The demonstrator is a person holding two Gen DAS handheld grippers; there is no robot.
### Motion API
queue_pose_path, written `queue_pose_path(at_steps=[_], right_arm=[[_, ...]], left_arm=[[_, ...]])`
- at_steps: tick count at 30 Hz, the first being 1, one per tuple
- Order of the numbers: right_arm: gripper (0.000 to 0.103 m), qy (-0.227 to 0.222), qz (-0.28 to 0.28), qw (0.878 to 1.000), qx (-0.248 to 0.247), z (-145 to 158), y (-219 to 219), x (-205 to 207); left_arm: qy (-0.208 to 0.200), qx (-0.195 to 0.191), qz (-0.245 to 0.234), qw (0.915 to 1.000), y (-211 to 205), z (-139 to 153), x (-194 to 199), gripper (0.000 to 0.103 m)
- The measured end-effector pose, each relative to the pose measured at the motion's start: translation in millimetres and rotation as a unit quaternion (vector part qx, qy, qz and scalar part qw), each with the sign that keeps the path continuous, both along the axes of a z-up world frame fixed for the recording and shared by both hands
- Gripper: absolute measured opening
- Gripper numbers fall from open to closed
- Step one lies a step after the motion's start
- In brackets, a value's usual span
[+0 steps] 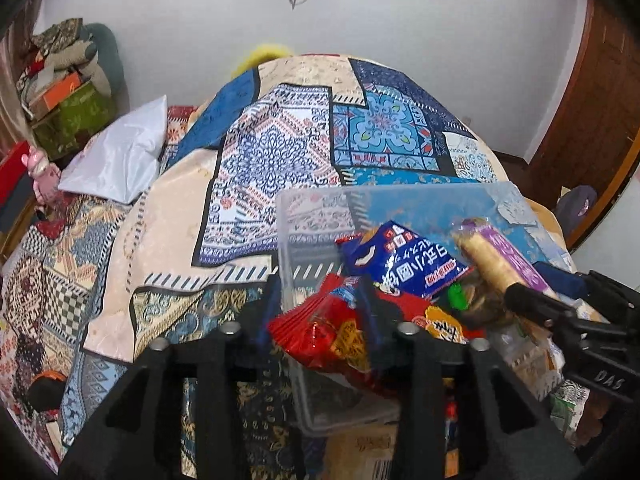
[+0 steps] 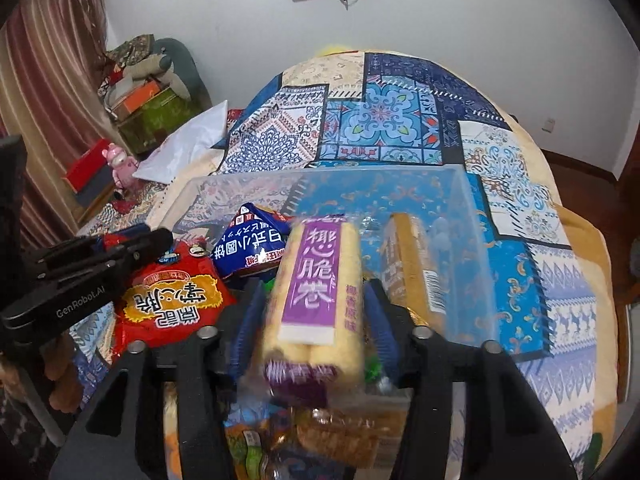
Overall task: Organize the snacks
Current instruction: 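Carry the red bag into the box with left tool while right drops the coconut roll, then open both tools and lift them away from the box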
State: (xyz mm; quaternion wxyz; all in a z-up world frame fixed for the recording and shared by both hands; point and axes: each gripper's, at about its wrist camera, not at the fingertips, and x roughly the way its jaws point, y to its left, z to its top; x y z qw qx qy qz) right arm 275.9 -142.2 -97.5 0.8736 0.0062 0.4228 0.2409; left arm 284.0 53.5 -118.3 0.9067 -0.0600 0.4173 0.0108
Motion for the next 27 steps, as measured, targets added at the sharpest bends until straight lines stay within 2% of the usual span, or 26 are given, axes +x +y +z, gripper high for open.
queue_pose_path(at_steps=[5, 16, 22, 27], right_arm=[[0.058, -0.013, -0.007, 1.000, 0.010, 16, -9, -9], [0.058, -0.047, -0.023, 0.999, 0.013, 53, -38, -52], [0.058, -0.057, -0.028, 0.998, 0.011, 63, -51, -79], [0.062, -0.054, -0.035, 0.998, 0.004, 58, -61, -100]], left_arm=[[-0.006, 0.000, 0.000, 1.0000, 2, 14, -18, 0.052], [-0.024, 0.020, -0.013, 0.9994, -5, 49, -77, 0.055], [-0.018, 0.022, -0.019, 0.9994, -7, 49, -106, 0.058], [0.003, 0.019, -0.023, 0.9996, -7, 35, -128, 0.059]])
